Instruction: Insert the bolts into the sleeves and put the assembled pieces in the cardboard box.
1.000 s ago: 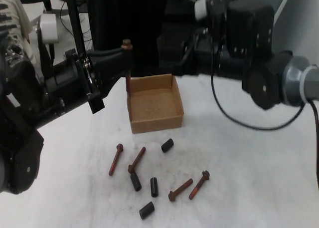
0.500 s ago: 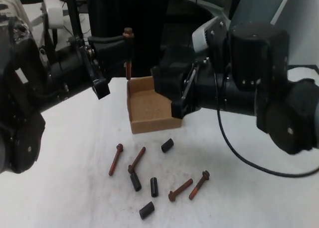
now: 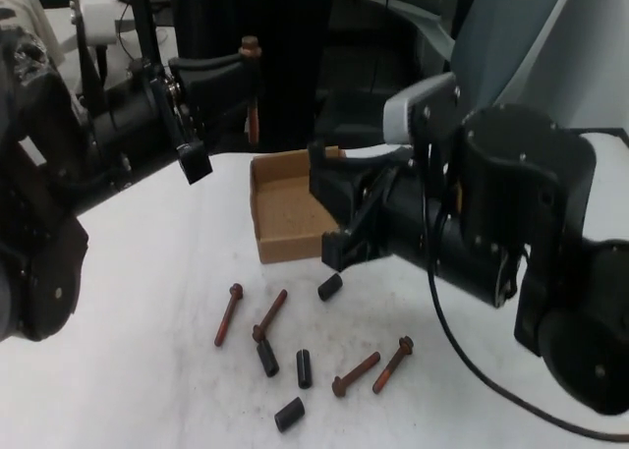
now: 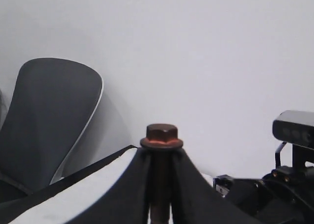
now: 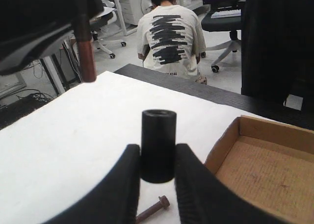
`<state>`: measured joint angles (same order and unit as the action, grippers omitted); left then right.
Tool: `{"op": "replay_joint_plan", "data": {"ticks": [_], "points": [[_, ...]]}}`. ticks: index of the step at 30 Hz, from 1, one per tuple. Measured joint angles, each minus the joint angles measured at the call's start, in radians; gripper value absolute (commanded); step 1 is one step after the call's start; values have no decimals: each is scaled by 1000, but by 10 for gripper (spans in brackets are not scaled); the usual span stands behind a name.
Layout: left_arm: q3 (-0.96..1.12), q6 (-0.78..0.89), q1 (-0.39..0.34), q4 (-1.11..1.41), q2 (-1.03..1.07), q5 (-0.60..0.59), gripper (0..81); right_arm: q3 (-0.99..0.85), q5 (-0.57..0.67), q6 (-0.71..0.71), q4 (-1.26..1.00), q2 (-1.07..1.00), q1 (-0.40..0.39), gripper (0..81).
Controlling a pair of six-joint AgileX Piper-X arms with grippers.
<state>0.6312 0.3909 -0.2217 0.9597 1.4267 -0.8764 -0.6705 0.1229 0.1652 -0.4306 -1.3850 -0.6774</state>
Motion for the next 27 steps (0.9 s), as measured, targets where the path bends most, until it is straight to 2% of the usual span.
{"op": "replay_joint_plan", "data": {"ticks": [9,17,27], "points": [[8,77,-13,5,0,63,3,17,-11,0,-3,0,0,8],[60,103,-88,5,0,70,3,17,-11,0,-6,-27,0,8],[60,103,-95,5,0,70,3,17,19,0,-85,-28,0,8]]}}
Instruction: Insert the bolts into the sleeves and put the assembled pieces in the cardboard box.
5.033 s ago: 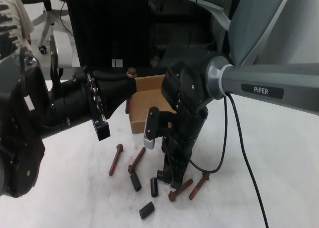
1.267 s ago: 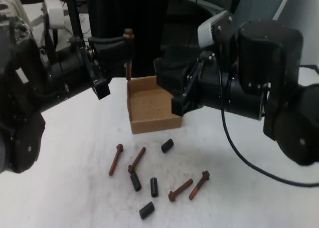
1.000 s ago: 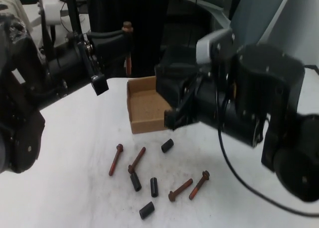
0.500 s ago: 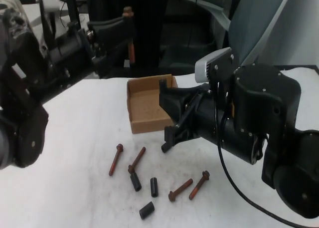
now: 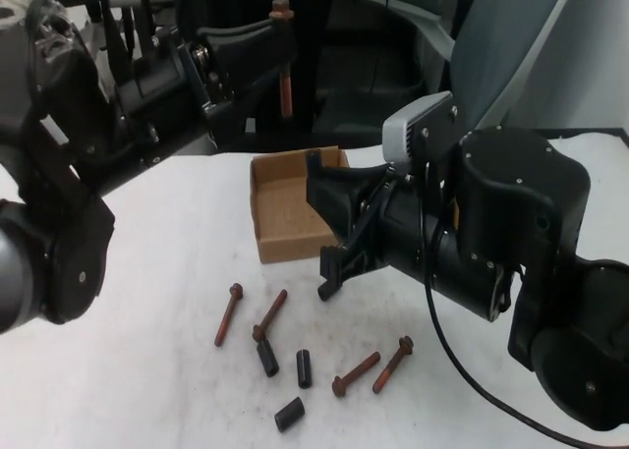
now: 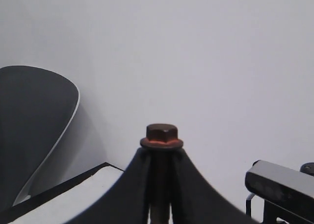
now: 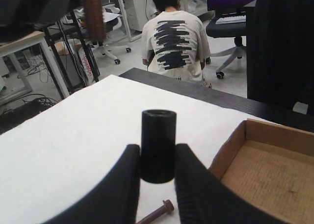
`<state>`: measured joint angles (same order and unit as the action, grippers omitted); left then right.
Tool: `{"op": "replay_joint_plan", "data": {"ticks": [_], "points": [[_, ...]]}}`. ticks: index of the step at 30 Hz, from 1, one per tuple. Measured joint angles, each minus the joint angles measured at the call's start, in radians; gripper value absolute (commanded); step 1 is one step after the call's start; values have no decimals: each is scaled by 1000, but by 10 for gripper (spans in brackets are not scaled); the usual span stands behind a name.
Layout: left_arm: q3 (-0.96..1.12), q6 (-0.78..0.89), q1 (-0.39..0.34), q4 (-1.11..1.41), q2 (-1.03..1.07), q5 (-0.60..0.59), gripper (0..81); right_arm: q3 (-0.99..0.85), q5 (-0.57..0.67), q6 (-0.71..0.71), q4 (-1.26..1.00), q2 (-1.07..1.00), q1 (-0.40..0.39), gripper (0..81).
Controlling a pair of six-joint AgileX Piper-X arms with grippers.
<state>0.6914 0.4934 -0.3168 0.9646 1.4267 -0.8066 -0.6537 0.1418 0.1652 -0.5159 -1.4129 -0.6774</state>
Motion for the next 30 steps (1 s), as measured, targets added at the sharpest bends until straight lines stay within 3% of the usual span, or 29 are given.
{"op": "replay_joint_plan", "data": {"ticks": [16,30], "points": [[-12,39,0,0,0,0,3,1,16,-23,-45,0,0,8],[-12,30,-51,0,0,8,3,1,25,-27,-120,-51,-32,8]]}}
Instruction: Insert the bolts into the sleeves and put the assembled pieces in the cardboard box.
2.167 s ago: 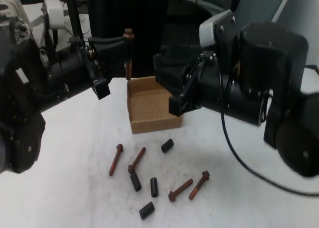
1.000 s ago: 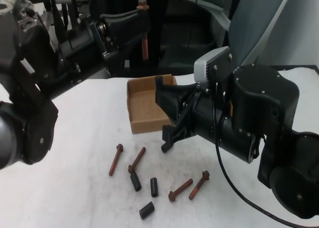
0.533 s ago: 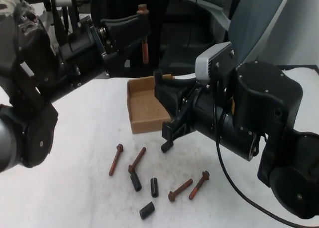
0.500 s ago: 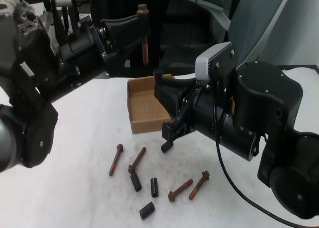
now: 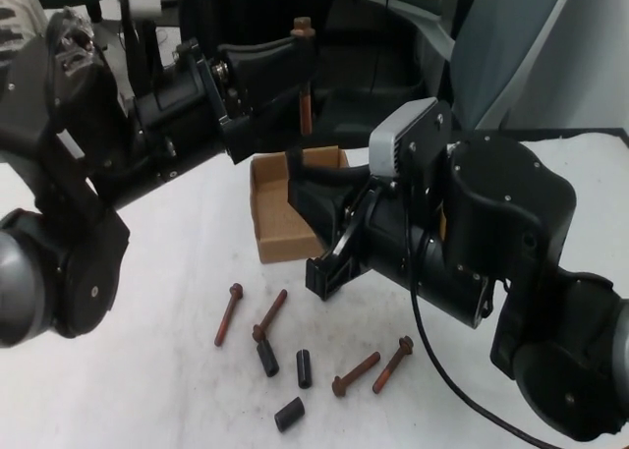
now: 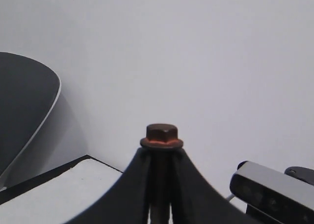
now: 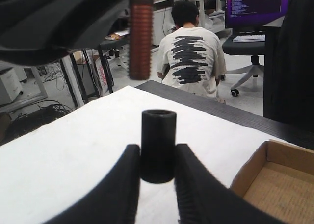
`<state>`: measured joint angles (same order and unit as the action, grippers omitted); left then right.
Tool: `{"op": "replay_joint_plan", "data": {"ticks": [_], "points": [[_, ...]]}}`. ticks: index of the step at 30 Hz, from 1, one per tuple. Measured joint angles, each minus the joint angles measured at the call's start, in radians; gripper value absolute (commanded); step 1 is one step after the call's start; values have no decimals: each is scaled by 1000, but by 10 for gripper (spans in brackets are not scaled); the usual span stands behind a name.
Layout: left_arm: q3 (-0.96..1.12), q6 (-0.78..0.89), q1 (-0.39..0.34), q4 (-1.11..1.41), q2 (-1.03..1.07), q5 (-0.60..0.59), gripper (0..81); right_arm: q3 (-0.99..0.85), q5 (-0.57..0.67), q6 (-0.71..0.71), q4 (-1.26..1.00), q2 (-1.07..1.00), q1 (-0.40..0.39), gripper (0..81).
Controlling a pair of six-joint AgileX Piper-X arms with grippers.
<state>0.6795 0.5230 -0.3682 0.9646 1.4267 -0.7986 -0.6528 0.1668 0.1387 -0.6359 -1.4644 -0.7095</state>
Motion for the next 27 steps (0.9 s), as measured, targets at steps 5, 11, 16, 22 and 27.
{"op": "replay_joint_plan", "data": {"ticks": [5,11,16,22,27], "points": [[0,-4,0,0,0,8,3,0,-2,0,-8,0,0,8],[0,-11,5,-8,0,8,3,0,-10,-9,-8,0,9,8],[0,-76,7,-97,0,11,3,0,-10,-9,-8,0,8,8],[0,-119,7,-122,0,20,3,0,-10,-11,-8,0,8,8],[0,-132,7,-127,12,41,3,0,0,-11,-8,0,8,8]]}}
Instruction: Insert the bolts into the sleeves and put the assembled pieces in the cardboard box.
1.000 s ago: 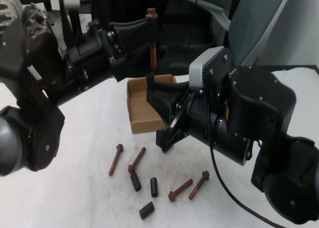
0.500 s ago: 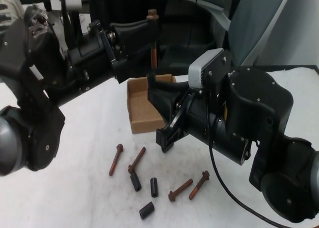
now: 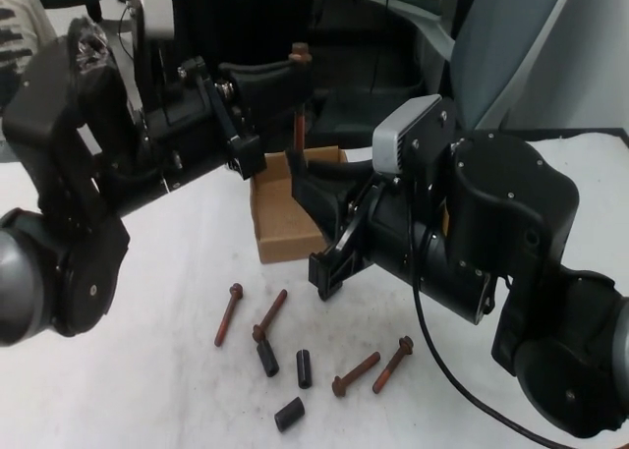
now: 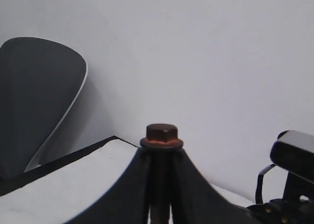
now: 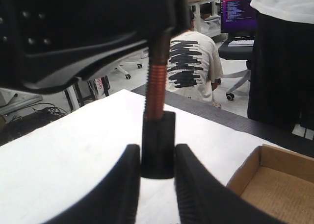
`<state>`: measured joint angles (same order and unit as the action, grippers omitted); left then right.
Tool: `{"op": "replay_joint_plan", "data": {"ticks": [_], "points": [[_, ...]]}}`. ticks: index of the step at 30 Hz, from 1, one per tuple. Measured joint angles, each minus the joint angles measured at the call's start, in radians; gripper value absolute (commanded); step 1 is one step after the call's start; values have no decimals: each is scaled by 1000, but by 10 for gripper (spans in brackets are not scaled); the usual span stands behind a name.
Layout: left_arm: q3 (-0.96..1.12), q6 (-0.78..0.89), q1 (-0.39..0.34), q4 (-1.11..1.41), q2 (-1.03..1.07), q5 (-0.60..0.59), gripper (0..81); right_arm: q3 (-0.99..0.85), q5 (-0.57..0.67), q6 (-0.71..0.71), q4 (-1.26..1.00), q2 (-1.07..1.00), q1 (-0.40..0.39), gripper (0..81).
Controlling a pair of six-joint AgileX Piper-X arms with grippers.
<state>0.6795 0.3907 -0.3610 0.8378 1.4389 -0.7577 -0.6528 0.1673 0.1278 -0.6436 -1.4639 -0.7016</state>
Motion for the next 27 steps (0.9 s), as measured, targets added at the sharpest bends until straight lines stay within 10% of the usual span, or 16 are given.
{"op": "replay_joint_plan", "data": {"ticks": [27], "points": [[75,43,37,48,20,12,3,0,-10,-22,27,0,2,8]]}}
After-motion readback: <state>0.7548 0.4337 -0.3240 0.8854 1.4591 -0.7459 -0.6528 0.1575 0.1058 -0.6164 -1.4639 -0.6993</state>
